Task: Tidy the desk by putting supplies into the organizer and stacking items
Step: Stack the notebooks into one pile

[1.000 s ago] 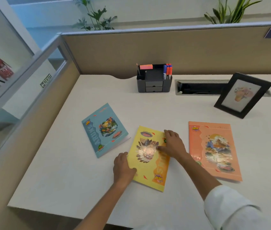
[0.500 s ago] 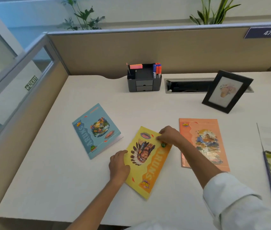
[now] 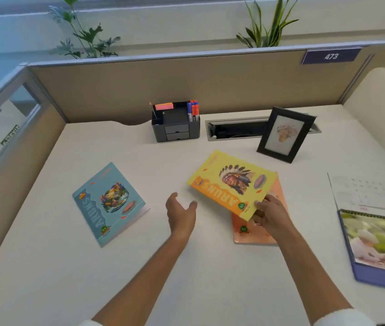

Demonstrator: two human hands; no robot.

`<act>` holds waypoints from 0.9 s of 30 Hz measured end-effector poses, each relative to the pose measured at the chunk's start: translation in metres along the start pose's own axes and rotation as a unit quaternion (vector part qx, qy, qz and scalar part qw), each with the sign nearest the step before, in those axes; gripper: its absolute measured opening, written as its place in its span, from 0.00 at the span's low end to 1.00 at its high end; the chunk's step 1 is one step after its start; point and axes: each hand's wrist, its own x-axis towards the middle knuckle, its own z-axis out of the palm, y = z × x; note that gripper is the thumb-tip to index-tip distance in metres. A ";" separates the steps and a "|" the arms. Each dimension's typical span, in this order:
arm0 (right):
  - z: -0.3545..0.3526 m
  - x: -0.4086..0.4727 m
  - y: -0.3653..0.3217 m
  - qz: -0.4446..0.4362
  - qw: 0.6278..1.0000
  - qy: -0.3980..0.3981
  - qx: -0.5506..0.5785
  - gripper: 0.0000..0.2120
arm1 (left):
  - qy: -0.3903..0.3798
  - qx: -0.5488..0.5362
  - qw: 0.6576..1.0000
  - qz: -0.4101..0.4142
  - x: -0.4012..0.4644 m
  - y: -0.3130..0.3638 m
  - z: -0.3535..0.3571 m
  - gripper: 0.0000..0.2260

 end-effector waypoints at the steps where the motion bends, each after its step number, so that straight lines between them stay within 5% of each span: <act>1: -0.005 -0.002 0.005 -0.003 0.998 0.019 0.057 0.16 | -0.032 -0.029 0.999 -0.018 -0.001 0.004 0.010 0.28; 5: -0.017 -0.009 0.031 -0.004 0.972 0.085 0.217 0.24 | -0.132 -0.036 0.990 -0.031 -0.009 0.017 0.050 0.24; 9: -0.026 -0.015 0.058 0.029 0.957 0.118 0.265 0.20 | -0.174 0.002 0.985 -0.013 -0.014 0.023 0.078 0.24; 13: -0.033 -0.020 0.067 0.096 0.971 0.138 0.171 0.11 | -0.204 0.032 0.978 0.004 -0.009 0.024 0.086 0.25; 18: -0.048 -0.041 0.055 0.167 0.983 0.071 -0.040 0.06 | -0.232 0.062 0.970 0.025 0.003 0.022 0.077 0.25; 22: -0.050 -0.053 0.045 0.163 0.974 0.030 -0.155 0.09 | -0.185 0.048 0.980 0.047 0.014 0.019 0.050 0.22; 27: -0.014 -0.039 0.032 0.092 0.976 -0.033 -0.196 0.08 | -0.034 0.043 0.995 0.084 0.038 0.017 -0.009 0.17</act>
